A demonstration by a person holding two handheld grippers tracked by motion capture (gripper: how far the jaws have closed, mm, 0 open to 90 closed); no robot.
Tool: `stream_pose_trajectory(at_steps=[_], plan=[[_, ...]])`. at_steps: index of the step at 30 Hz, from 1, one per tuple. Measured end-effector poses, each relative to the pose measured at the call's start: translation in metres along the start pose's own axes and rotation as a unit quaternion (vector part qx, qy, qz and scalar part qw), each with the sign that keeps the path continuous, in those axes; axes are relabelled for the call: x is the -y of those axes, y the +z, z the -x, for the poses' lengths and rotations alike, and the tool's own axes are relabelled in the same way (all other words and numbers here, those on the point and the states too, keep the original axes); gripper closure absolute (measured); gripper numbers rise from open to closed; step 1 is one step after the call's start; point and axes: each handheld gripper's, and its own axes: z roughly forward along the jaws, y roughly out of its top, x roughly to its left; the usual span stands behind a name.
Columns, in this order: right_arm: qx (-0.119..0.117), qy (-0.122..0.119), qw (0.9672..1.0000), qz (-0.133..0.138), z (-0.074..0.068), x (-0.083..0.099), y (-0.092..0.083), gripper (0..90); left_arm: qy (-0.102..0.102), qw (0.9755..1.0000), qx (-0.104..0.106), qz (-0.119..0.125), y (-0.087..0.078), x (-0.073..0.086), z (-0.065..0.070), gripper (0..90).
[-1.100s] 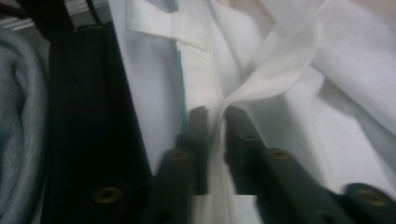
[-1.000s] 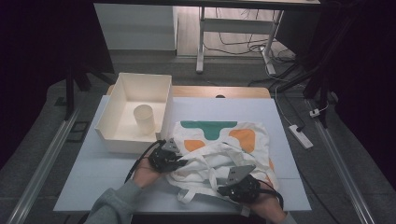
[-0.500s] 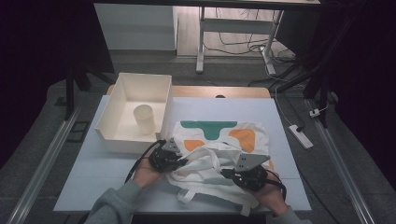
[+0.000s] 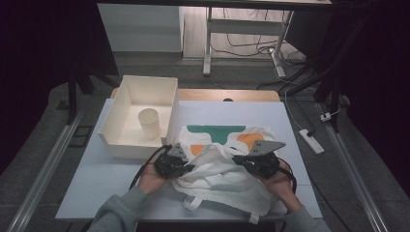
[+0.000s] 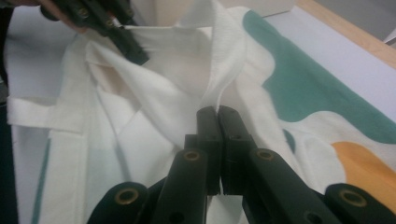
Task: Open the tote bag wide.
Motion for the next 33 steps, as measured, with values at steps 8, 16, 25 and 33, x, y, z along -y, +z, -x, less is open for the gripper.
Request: stream_pose_trajectory(at_steps=[8,16,25,33], plan=[[0.021,0.008,0.9997,0.013,0.009,0.000,0.001,88.7,0.001,1.0000,0.001,0.001,0.000,0.000,0.000,83.2],[0.045,0.030,0.9980,0.032,0.032,0.001,-0.003,88.7,0.005,1.0000,0.002,0.002,-0.001,0.000,0.001,83.3],[0.056,0.040,0.9972,0.029,0.051,0.004,0.009,88.6,0.007,1.0000,0.004,0.006,-0.002,0.000,0.001,83.3],[0.054,0.038,0.9974,0.027,0.062,-0.002,0.015,88.4,0.008,0.9999,0.003,0.006,-0.002,0.000,0.002,83.4]])
